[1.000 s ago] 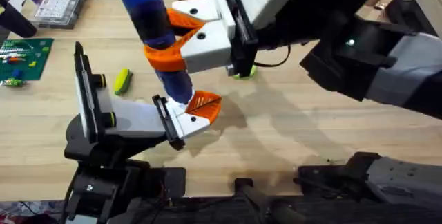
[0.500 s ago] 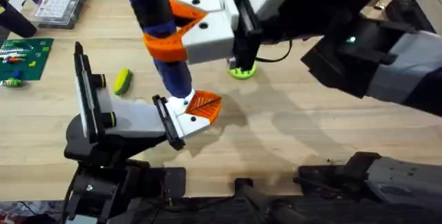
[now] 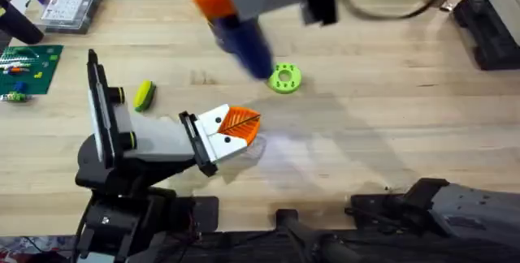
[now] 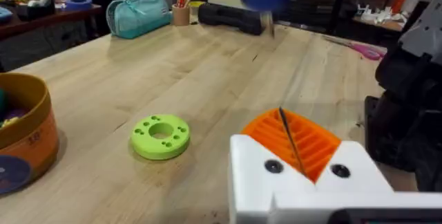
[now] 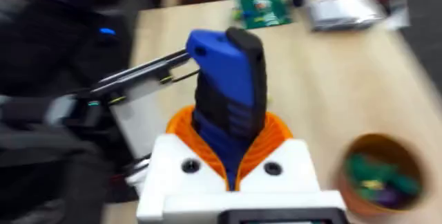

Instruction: Pick up the gripper from the table and insert it into the empty holder that is missing its gripper. Then pick up a screw, insert it into the mounting hole, and use the screwdriver to tighten it. Finally, clean up the table by picking up the vegetable and placing it into the bucket.

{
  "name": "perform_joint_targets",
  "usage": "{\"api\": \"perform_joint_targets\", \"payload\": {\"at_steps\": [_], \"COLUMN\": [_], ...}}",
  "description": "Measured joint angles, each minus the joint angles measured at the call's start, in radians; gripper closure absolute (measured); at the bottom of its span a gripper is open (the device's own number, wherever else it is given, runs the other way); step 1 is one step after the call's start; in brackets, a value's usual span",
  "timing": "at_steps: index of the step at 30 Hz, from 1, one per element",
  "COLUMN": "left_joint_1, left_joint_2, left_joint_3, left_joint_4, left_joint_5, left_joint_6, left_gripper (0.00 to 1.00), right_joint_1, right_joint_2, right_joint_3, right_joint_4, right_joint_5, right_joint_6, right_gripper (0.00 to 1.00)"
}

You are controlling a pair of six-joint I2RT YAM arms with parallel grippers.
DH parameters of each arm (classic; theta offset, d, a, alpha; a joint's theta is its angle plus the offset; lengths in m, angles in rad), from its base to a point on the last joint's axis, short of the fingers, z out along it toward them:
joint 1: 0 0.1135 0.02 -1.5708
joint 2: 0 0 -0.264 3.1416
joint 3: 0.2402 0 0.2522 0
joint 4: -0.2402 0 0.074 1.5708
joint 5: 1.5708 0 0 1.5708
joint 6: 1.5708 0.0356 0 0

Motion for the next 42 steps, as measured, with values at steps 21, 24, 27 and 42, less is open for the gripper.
{"api": "perform_joint_targets", "payload": {"at_steps": [21,24,27,42], "left_joint_1": [0.000,0.000,0.000,0.000], "left_joint_2": [0.000,0.000,0.000,0.000], "left_joint_3": [0.000,0.000,0.000,0.000], "left_joint_4": [0.000,0.000,0.000,0.000], "left_joint_5": [0.000,0.000,0.000,0.000], "left_joint_6": [0.000,0.000,0.000,0.000], "left_gripper": [0.989,0.989,0.989,0.989], "right_joint_1": [-0.212,-0.228,-0.240,-0.361], "right_joint_2": [0.193,0.242,0.268,0.283], "right_joint_3": [0.141,0.111,0.046,-0.418], "right_joint_4": [-0.572,-0.578,-0.560,-0.069], "right_joint_5": [0.893,0.978,1.021,0.963], "right_joint_6": [-0.417,-0.535,-0.652,-0.885], "right_gripper": [0.966,0.966,0.967,0.970]}}
